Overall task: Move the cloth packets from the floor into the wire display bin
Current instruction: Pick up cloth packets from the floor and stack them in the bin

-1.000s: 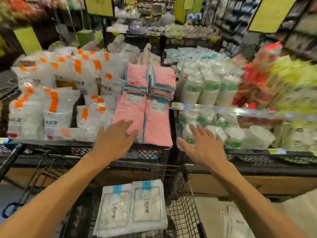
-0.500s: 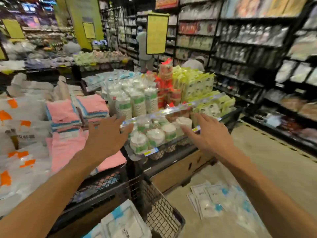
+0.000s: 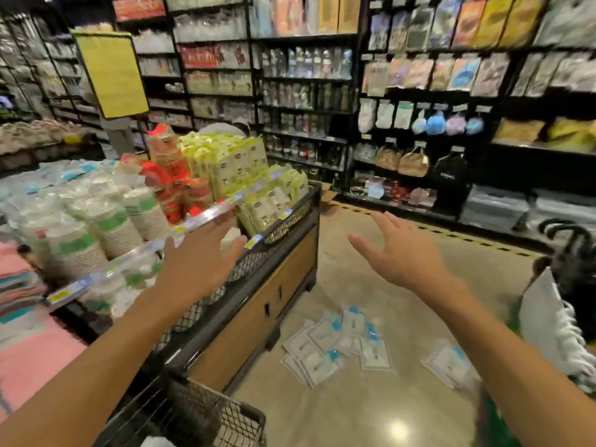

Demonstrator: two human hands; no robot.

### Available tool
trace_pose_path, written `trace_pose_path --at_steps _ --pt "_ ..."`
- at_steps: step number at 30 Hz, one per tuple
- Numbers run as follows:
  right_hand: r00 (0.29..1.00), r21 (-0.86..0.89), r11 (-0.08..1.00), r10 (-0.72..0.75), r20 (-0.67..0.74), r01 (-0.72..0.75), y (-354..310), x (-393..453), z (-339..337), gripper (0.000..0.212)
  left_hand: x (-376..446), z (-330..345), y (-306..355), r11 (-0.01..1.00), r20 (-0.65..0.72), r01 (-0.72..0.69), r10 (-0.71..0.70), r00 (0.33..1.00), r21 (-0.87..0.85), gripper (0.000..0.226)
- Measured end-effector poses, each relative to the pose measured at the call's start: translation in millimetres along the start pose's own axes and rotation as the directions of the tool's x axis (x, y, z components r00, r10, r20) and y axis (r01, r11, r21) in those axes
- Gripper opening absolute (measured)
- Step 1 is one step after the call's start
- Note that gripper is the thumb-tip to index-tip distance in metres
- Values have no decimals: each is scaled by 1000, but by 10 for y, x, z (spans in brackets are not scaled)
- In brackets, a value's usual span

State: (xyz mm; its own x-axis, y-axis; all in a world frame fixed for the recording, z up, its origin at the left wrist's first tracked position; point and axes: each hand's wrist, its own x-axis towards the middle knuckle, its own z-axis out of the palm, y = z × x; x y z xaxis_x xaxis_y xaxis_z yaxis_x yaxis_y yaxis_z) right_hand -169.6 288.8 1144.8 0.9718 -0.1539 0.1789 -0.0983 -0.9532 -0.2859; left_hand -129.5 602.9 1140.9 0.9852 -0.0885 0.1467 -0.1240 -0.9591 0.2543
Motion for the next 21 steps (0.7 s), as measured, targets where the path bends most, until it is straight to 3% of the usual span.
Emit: trace_pose_path --at_steps 12,21 --pt "988 -35 987 157 -13 -157 2121 420 -226 87 889 896 1849 985 71 -165 161 984 53 72" --pt "972 -113 967 233 28 -229 2973 726 -101 83 1430 1429 2636 949 144 -269 246 958 167 69"
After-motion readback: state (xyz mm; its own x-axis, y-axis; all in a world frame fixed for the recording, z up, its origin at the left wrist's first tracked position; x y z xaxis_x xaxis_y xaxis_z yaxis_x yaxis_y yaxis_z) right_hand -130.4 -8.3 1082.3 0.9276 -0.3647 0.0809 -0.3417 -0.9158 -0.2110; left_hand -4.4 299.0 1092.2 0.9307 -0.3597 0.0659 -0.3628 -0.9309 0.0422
